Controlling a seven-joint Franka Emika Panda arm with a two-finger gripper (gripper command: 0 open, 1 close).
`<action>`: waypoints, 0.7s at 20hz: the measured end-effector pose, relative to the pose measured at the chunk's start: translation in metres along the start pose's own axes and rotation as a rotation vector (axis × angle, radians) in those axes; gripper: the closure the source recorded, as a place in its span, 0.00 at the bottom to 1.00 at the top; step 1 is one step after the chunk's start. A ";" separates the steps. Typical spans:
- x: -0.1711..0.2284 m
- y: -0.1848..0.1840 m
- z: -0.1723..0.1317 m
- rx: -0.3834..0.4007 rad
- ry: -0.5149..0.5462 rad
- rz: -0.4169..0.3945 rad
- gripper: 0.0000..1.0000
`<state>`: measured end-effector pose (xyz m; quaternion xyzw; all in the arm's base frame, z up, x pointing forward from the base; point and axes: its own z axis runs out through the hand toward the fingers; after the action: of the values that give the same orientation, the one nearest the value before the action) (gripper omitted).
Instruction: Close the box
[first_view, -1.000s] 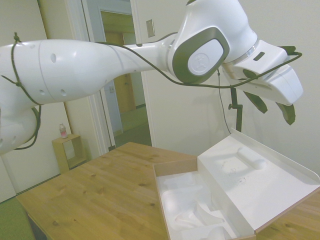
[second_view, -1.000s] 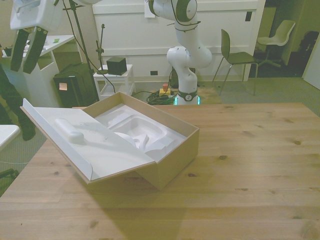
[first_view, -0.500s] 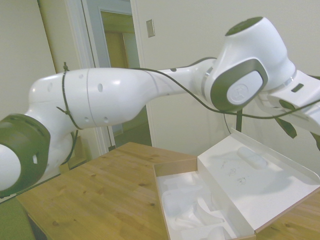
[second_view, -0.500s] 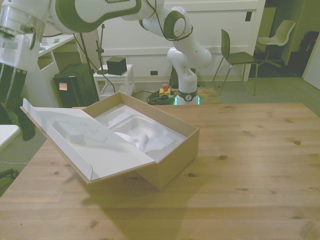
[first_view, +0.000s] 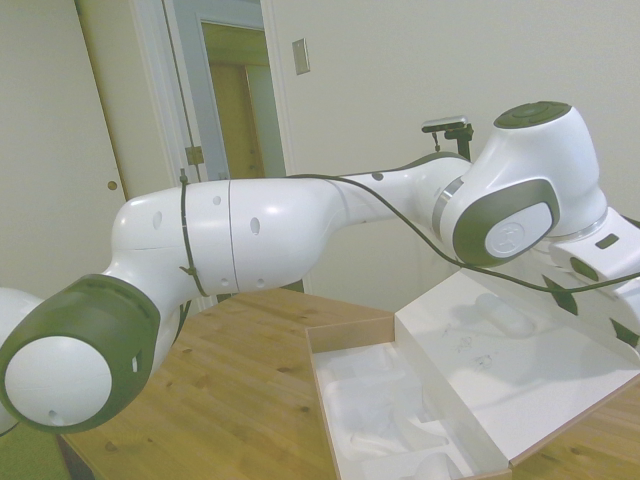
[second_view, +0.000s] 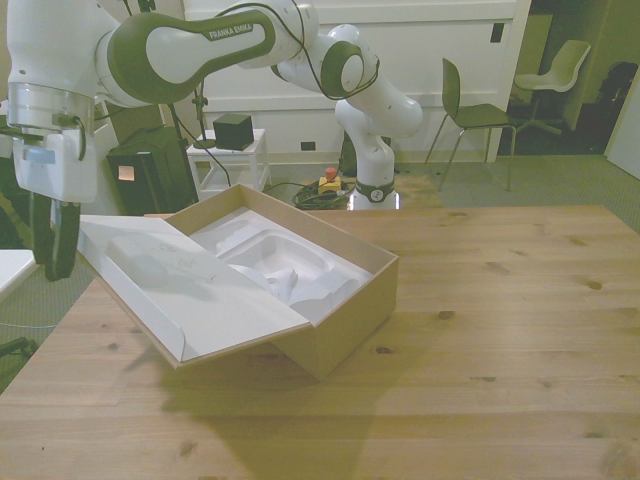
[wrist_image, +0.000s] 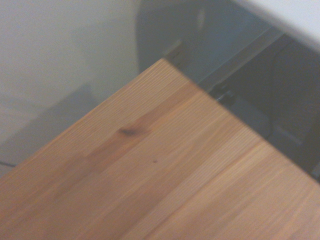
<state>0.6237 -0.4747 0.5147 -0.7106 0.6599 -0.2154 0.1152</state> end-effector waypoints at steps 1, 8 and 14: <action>-0.009 -0.005 0.001 0.014 -0.016 -0.009 0.00; -0.112 -0.047 -0.061 0.067 -0.243 -0.106 0.00; -0.233 -0.028 -0.084 -0.082 -0.488 -0.319 0.00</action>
<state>0.6015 -0.2317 0.5654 -0.8402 0.5008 -0.0270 0.2063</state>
